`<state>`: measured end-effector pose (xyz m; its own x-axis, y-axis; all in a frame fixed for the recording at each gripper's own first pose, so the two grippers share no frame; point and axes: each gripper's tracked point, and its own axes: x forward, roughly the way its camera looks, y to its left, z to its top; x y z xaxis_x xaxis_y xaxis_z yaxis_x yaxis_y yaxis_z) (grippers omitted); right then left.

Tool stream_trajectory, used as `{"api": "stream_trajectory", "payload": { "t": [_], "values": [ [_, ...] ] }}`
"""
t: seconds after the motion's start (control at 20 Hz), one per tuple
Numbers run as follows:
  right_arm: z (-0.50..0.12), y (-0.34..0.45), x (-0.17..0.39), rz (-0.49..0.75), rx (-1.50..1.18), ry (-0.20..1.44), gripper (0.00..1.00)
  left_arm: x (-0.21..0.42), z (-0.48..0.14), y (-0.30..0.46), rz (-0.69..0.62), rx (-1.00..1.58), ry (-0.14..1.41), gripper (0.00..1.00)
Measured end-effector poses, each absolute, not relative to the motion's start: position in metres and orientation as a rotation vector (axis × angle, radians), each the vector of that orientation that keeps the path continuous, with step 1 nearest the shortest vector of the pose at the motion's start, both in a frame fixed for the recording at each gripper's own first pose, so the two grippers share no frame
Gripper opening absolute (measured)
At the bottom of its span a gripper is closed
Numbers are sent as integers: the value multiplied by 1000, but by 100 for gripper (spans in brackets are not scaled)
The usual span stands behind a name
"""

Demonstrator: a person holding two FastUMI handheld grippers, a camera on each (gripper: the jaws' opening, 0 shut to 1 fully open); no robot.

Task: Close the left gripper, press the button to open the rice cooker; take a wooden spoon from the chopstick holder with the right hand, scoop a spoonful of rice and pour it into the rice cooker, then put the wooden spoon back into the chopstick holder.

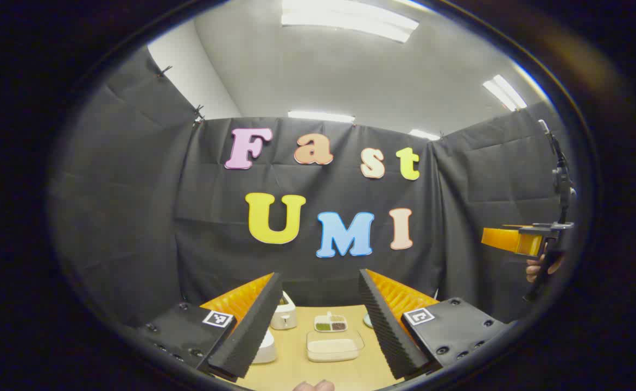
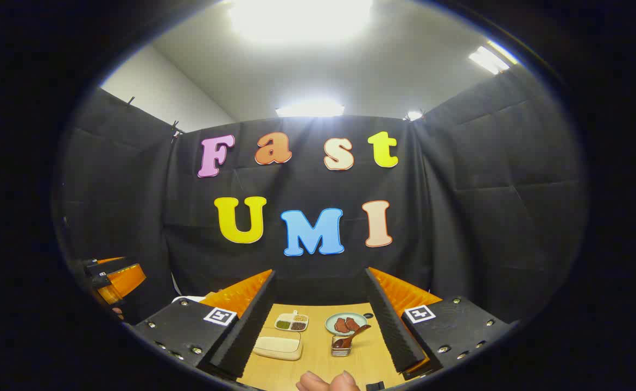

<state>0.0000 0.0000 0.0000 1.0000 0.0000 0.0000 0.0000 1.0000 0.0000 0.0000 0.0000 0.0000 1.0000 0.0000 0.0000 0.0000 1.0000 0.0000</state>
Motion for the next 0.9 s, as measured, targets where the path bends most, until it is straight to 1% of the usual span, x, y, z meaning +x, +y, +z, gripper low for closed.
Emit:
{"api": "stream_trajectory", "payload": {
  "t": [0.2,0.9],
  "values": [
    [6,-2,1,-8,-22,-15,97,-2,-1,7,21,3,3,98],
    [-3,10,4,3,-12,6,97,-3,-2,24,49,2,3,98]
  ]
}}
